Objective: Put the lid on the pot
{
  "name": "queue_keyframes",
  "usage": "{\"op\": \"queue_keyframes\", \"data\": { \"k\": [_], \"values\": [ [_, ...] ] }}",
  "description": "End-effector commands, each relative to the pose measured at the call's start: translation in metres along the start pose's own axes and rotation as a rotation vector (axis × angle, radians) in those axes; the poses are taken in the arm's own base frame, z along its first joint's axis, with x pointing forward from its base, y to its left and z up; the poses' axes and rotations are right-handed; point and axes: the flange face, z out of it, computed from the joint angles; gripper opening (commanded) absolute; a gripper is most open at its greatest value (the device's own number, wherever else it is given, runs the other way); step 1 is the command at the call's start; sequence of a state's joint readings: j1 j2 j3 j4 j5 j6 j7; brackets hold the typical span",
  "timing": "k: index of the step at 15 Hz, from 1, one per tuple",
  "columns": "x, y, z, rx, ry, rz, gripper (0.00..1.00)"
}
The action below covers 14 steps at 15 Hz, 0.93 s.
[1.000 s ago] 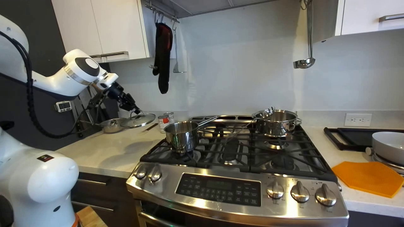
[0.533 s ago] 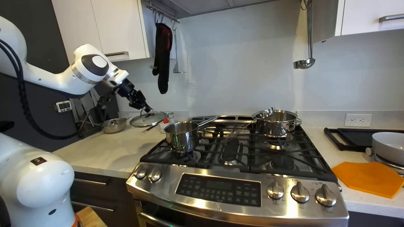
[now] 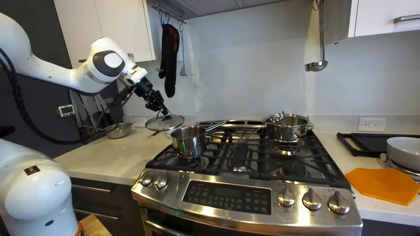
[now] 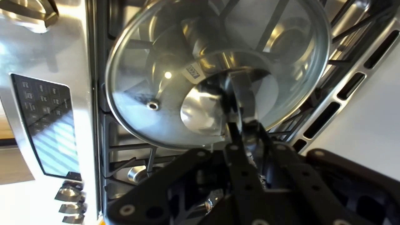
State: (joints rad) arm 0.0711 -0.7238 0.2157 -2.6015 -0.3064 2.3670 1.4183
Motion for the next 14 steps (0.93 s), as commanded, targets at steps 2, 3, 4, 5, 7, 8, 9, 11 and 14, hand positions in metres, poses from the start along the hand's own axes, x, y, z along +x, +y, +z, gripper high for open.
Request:
{"op": "queue_keyframes", "data": {
  "k": [2, 3, 4, 5, 7, 8, 9, 11, 14],
  "values": [
    [0.019, -0.006, 0.002, -0.003, 0.018, 0.03, 0.04],
    [0.022, -0.008, 0.004, -0.009, 0.026, 0.035, 0.04],
    [0.025, -0.009, 0.007, -0.015, 0.03, 0.04, 0.04],
    [0.027, -0.011, 0.009, -0.021, 0.034, 0.045, 0.04],
    [0.032, -0.016, 0.016, -0.033, 0.045, 0.055, 0.04],
    [0.034, -0.019, 0.02, -0.037, 0.049, 0.057, 0.04],
    [0.035, -0.023, 0.024, -0.034, 0.052, 0.062, 0.04],
    [0.039, -0.029, 0.033, -0.032, 0.061, 0.069, 0.04],
    [0.038, -0.038, 0.045, -0.036, 0.071, 0.071, 0.04]
  ]
}}
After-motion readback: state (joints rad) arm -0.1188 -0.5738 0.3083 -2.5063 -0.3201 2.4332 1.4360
